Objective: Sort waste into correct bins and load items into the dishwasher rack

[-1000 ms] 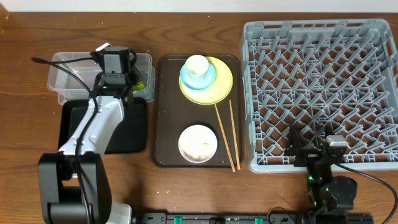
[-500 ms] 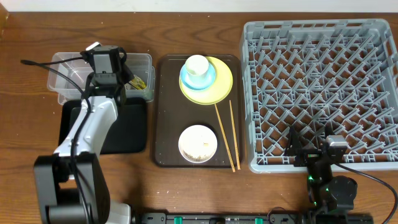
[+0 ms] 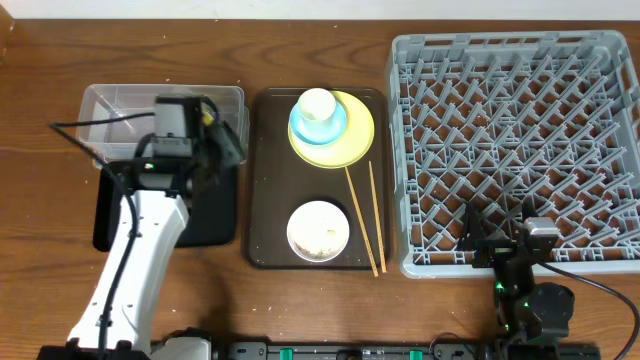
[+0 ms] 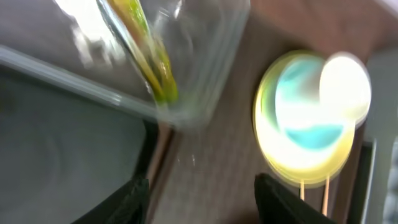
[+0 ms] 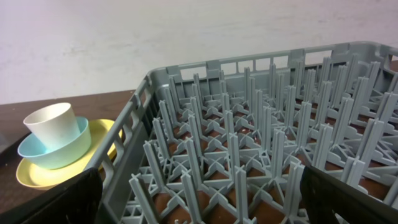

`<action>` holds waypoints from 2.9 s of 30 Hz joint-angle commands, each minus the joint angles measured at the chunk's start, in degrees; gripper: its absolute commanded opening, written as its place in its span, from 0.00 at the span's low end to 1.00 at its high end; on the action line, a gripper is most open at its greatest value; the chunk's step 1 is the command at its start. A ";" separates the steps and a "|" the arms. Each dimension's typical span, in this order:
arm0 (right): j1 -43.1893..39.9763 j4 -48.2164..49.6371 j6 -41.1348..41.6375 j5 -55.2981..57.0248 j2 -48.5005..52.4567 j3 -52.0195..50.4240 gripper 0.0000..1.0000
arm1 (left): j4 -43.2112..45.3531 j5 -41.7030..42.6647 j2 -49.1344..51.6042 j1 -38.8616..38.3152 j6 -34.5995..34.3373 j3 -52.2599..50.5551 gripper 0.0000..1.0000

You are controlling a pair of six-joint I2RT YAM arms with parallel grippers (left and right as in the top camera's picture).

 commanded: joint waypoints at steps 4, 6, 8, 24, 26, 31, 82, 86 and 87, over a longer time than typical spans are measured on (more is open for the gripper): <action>-0.57 -0.22 -0.85 0.11 0.02 -0.09 0.99 | -6.36 2.05 -0.39 -5.86 0.02 0.15 0.57; -0.57 -0.22 -0.85 0.11 0.02 -0.09 0.99 | -7.65 2.03 -0.39 -7.58 0.02 0.15 0.57; -0.57 -0.24 -0.85 0.11 0.02 -0.09 0.99 | -8.57 2.05 -0.39 -9.55 0.04 0.15 0.57; -0.59 -0.24 -0.85 0.11 0.02 -0.09 0.99 | -12.28 0.61 4.28 -25.64 -0.02 -0.39 0.56; -0.57 -0.22 -0.85 0.11 0.02 -0.09 0.99 | -12.98 -2.12 5.70 -26.93 0.00 -0.42 0.56; -0.57 -0.24 -0.85 0.11 0.02 -0.09 0.99 | -13.55 -4.46 9.64 -28.83 0.02 -0.42 0.56; -0.59 -0.24 -0.85 0.09 0.02 -0.09 0.99 | -6.08 -12.11 12.26 -28.98 -0.02 -9.22 0.27; -0.57 -0.22 -0.83 0.09 0.02 -0.09 0.99 | -5.73 -15.02 12.26 -28.30 -0.02 -9.22 0.21; -0.57 -0.24 -0.85 0.11 0.02 -0.09 0.99 | -5.46 -15.52 12.26 -28.06 0.00 -9.22 0.20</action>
